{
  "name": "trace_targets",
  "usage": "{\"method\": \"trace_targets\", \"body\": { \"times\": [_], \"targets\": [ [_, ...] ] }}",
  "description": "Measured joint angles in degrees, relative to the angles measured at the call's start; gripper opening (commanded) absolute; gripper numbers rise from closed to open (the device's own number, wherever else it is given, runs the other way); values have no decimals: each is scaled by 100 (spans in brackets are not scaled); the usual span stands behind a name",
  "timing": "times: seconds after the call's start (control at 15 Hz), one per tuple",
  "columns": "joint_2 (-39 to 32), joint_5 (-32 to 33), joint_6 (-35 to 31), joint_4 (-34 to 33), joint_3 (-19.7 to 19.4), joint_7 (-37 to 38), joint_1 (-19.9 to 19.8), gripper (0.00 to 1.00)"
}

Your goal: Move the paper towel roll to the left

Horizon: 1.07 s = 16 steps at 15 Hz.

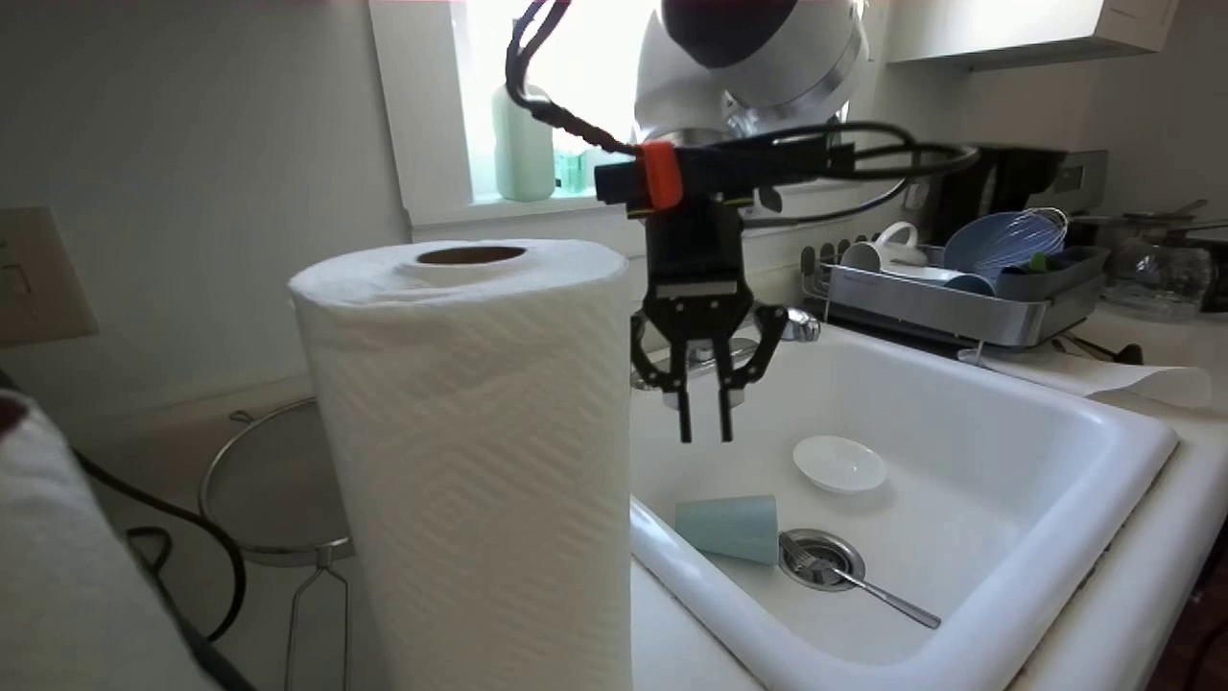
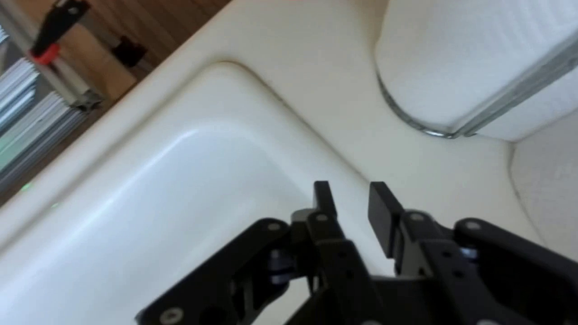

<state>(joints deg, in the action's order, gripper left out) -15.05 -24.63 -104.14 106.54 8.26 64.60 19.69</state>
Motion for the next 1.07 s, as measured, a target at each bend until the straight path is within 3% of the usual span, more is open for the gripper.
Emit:
{"method": "trace_targets", "body": {
  "times": [0.4,0.67,0.87,1.07],
  "targets": [
    [1044,1783,1874,-253,125,518,1,100],
    [1505,2860,2607,-491,335,179,-2,100],
    [1779,3618,2630,-476,415,-455,-29,100],
    [1944,3846,2629,-466,421,-814,-129,100]
  ]
}}
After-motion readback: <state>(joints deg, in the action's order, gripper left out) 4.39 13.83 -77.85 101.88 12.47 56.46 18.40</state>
